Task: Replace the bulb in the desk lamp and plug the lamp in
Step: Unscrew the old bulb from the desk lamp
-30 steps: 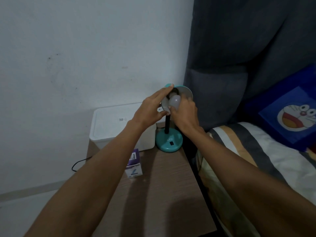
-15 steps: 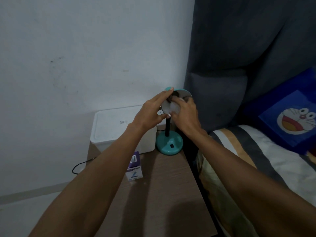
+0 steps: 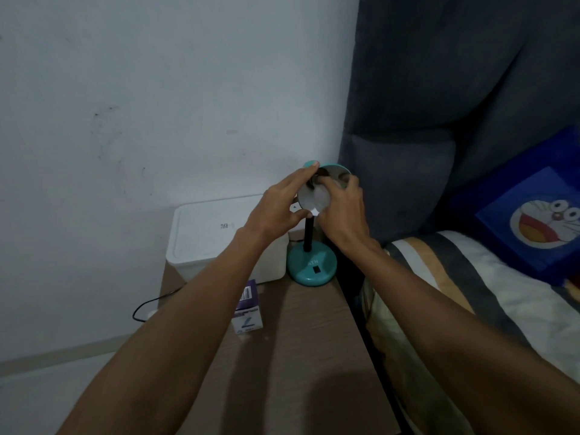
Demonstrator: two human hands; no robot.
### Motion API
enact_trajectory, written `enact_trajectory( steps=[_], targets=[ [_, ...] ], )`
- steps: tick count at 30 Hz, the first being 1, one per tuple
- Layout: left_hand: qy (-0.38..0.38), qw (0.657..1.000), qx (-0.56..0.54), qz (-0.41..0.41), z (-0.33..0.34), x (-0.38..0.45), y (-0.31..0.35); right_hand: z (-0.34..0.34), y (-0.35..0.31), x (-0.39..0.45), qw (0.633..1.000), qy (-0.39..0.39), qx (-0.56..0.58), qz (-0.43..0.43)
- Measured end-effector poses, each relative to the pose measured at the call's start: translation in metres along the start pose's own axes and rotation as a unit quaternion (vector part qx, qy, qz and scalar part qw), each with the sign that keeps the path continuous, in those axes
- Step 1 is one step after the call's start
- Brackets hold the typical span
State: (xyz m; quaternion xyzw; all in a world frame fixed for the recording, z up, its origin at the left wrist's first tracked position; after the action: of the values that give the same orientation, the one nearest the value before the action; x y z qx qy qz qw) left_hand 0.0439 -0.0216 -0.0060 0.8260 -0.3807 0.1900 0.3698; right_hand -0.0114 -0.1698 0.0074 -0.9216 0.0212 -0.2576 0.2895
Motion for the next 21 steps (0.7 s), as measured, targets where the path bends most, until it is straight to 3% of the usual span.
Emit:
enact_trajectory(
  steps=[9,21],
  targets=[
    [0.000,1.000,-0.004,-0.012,0.0009,0.0012,-0.0019,0.0055,-0.0048,0.0031,0.999,0.021,-0.046,0.001],
    [0.006,1.000,-0.004,-0.006,0.0006,0.0011,-0.0032,0.0026,-0.0053,0.0069,0.998,0.018,0.038,0.043]
  ],
)
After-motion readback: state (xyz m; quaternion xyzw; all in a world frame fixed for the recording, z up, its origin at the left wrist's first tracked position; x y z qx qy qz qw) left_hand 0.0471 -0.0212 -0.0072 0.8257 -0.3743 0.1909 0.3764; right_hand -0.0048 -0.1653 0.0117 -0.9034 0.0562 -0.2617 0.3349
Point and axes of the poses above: each hand's wrist, its own x-axis towards the middle knuckle, its own z-axis out of the palm, y = z × x, the point moved 2 cm from there along x, towards the middle knuckle, and after that the axes turned 4 degrees about y, right-handed, at the moved point
